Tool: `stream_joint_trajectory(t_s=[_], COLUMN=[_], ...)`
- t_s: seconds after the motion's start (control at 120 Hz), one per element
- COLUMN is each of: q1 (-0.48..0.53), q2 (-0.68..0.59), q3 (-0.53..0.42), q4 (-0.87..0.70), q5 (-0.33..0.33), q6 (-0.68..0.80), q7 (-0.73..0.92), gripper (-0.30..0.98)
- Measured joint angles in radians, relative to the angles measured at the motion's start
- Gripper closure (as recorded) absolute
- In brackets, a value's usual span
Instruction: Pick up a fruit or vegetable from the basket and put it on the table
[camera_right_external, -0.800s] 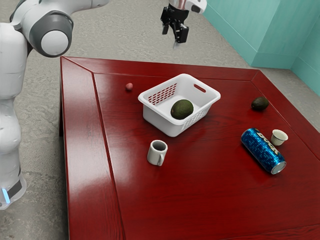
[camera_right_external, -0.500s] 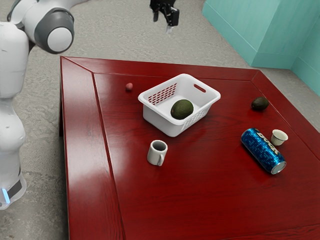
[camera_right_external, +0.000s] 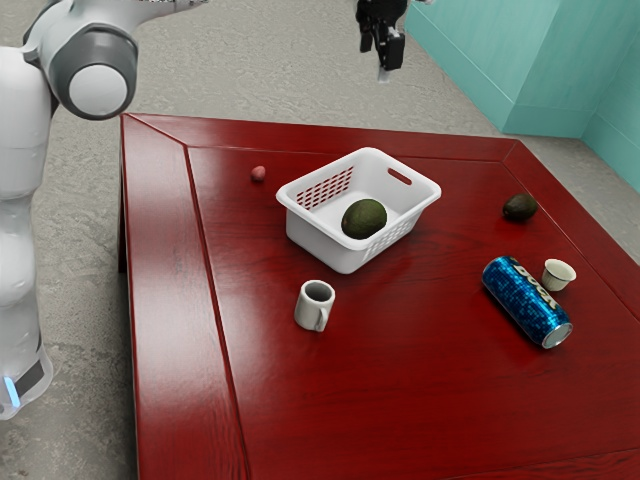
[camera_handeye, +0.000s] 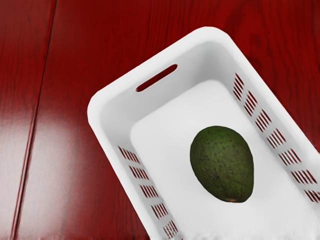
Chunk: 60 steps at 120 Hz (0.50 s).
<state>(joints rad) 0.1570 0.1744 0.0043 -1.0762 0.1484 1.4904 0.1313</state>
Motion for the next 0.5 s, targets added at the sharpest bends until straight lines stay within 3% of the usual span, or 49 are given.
stream_joint_trajectory(t_s=[0.117, 0.292, 0.5], q1=[-0.087, -0.082, -0.021], q2=[0.098, 0.12, 0.063], q3=[0.0, 0.01, 0.003], q4=[-0.039, -0.103, -0.342], q5=[-0.033, -0.11, -0.175], q6=[-0.01, 0.009, 0.169], q7=[0.005, -0.05, -0.185], gripper=[0.0, 0.0, 0.0])
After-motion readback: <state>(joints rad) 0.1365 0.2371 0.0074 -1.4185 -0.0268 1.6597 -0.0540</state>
